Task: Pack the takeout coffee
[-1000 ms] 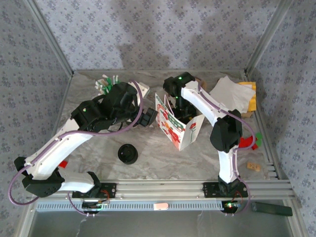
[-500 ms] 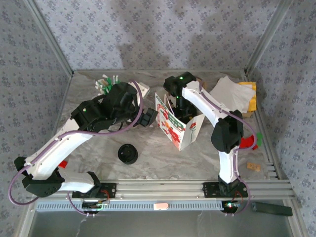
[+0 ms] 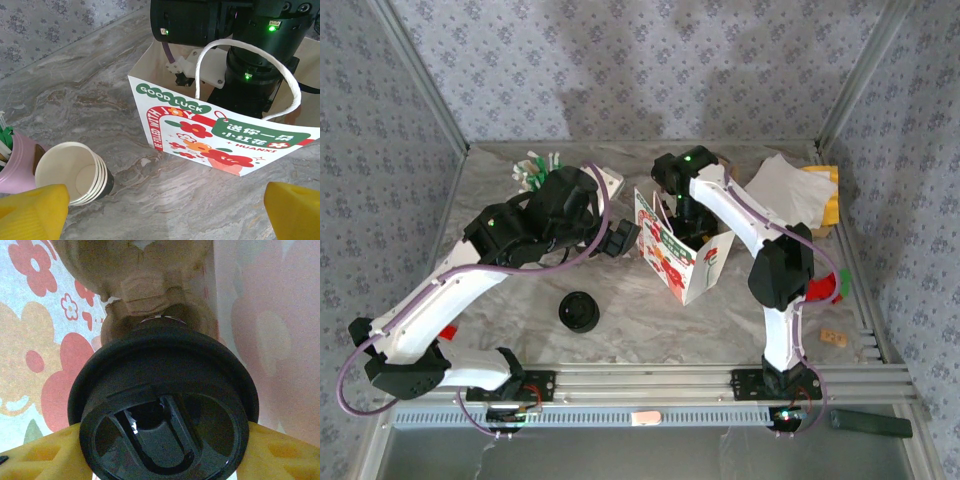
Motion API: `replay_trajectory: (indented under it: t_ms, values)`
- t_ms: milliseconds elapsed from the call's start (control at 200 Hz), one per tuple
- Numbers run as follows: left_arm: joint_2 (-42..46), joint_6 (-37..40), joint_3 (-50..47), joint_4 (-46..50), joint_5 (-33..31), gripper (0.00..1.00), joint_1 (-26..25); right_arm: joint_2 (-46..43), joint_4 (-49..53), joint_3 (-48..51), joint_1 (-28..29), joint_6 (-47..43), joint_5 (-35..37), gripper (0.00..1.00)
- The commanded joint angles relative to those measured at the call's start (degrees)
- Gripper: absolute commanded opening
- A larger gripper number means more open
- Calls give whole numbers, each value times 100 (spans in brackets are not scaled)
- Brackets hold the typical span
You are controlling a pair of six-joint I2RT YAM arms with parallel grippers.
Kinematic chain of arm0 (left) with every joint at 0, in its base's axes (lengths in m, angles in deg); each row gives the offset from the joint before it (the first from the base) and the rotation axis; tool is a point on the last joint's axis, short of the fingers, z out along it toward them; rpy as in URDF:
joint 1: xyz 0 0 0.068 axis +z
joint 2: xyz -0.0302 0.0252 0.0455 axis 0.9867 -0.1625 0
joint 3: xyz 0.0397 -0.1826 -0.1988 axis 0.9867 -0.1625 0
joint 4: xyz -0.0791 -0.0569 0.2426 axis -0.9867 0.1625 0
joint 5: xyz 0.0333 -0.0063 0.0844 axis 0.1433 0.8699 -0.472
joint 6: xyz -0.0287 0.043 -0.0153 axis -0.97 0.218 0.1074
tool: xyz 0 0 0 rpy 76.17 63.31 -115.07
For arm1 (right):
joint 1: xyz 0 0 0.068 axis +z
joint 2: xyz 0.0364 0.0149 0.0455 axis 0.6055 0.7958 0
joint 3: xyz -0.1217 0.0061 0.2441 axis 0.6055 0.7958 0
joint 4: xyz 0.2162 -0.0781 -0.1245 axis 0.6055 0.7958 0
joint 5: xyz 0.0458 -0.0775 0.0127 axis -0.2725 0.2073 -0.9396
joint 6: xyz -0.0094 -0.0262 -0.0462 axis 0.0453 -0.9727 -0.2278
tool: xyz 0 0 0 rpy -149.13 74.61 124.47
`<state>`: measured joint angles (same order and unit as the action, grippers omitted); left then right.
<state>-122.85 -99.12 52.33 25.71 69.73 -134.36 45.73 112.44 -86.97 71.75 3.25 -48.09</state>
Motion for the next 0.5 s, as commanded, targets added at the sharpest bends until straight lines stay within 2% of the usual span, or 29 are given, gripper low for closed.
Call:
replay_trajectory:
  t_ms: [0,500]
  values:
    - [16,39,178,79,20,100,26,-172,95,-7,-21,-102,-12,54]
    - [-44,27,227,62,68,100,23,-170,88,-3,-20,-103,6,54]
